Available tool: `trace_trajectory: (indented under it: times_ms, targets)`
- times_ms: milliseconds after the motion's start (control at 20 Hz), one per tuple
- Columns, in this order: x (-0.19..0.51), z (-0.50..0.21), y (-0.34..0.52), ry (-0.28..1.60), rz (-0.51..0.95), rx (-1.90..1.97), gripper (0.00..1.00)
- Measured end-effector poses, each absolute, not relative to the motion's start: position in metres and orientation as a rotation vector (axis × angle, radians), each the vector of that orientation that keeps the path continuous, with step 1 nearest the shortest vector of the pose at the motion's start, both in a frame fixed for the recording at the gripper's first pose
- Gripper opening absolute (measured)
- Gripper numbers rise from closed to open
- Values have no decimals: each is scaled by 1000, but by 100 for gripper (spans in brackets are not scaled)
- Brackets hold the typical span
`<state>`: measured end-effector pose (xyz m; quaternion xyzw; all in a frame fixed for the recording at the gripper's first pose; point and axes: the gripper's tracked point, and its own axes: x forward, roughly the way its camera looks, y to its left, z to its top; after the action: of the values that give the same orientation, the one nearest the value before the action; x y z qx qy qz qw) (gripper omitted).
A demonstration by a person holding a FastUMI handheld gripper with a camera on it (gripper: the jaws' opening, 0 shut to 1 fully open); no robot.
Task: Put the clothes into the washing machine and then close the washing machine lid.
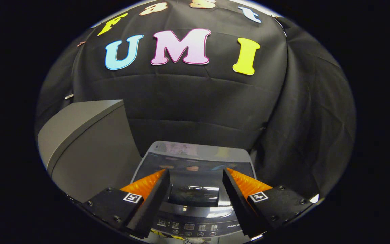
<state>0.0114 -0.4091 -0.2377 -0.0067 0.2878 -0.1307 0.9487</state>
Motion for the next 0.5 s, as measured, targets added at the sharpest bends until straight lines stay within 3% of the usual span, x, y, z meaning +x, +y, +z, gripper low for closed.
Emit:
trace_trajectory:
  times_ms: [200,500]
  targets:
    - [21,-203,-392,519,-265,46,99]
    - [49,-96,-358,272,-235,74,98]
